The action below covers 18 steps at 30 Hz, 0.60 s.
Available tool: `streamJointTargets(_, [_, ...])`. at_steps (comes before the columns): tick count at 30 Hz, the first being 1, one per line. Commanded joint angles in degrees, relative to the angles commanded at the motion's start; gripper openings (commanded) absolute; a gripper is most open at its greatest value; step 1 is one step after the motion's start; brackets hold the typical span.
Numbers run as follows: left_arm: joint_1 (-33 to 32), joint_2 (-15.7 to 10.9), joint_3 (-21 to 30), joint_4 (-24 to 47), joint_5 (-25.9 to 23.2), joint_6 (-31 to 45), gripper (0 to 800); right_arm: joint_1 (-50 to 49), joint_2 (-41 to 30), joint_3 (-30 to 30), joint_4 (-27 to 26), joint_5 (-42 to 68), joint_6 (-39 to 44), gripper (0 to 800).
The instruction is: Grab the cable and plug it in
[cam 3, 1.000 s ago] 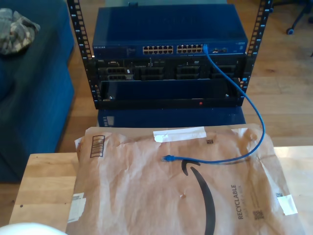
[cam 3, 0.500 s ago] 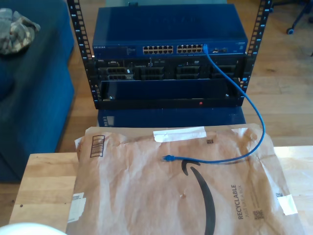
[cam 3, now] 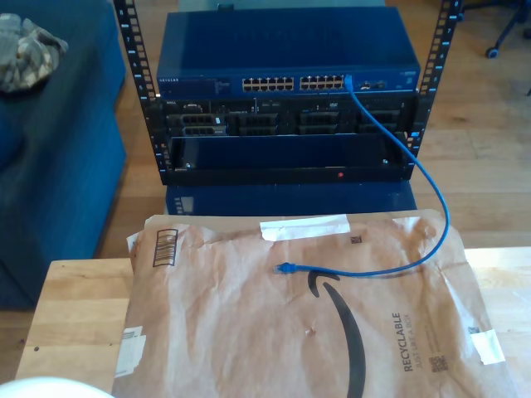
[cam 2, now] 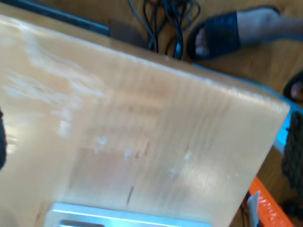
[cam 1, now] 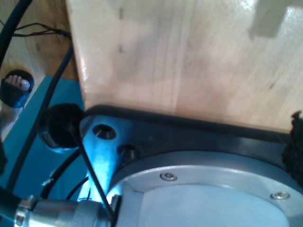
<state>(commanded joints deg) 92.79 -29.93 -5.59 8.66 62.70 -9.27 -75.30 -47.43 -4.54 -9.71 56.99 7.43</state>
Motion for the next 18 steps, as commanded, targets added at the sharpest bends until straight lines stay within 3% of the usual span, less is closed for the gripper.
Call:
streamJointTargets(11, [0.00, 0.00, 0.00, -0.09, 0.00, 0.00, 800, -0.62, 12.31, 1.85, 0.00, -4.75, 0.18, 797])
streamJointTargets(18, [0.00, 0.00, 0.00, 0.00, 0.00, 0.00, 800, -0.53, 12.84, 2.11, 0.00, -5.98, 0.44, 797])
